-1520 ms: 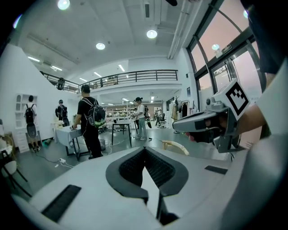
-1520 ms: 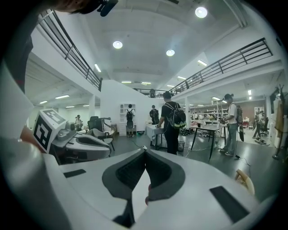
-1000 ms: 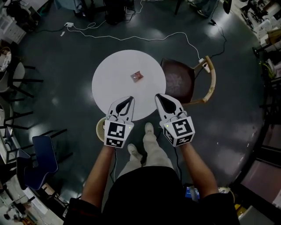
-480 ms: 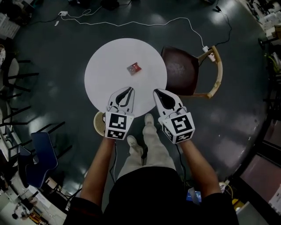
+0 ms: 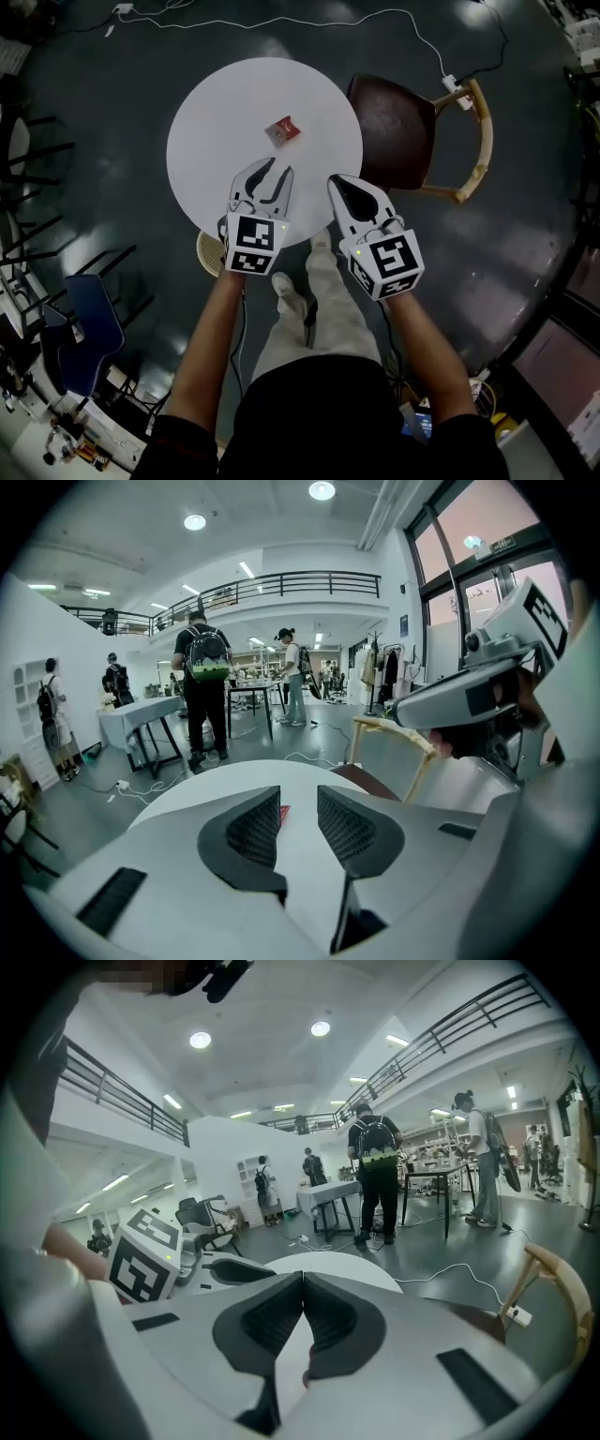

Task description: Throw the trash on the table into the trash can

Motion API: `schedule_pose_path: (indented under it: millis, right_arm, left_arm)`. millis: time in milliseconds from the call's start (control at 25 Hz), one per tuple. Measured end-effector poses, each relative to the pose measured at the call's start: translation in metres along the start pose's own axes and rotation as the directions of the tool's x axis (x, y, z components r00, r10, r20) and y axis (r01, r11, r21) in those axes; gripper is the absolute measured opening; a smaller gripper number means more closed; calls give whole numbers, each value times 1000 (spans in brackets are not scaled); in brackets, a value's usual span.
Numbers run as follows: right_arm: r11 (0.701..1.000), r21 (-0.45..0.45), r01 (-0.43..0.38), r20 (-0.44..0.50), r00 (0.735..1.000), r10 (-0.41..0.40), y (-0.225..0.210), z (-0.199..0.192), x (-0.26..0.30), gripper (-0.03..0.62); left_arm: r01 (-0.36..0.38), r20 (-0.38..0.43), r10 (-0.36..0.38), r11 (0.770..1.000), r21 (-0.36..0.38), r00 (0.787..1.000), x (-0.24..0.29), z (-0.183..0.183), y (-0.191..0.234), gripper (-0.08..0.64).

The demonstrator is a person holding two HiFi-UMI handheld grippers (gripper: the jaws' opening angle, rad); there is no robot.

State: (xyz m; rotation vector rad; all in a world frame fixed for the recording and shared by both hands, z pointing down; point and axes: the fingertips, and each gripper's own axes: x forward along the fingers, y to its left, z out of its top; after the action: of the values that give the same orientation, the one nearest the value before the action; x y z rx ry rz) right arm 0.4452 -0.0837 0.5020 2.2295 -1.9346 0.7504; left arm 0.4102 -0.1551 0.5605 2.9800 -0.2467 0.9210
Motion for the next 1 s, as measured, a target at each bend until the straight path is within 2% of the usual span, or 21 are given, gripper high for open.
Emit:
schedule_pose_path:
  millis: [400,680,1000]
  right_arm:
    - [1000,19,-9,-41,999,9,-28,-27,31,18]
    - [999,51,-4,-49,999,6,-45,-39,50,18]
    - [999,48,25,-68,997,-22,-74,-55,60,18]
  left_arm:
    - [-17,-84,26,995,103,996,71,-25,19,223]
    - [-9,-152,31,989,147,988,114,-46,30,236]
    - [9,-227,39,979,205,973,148,-68,33,236]
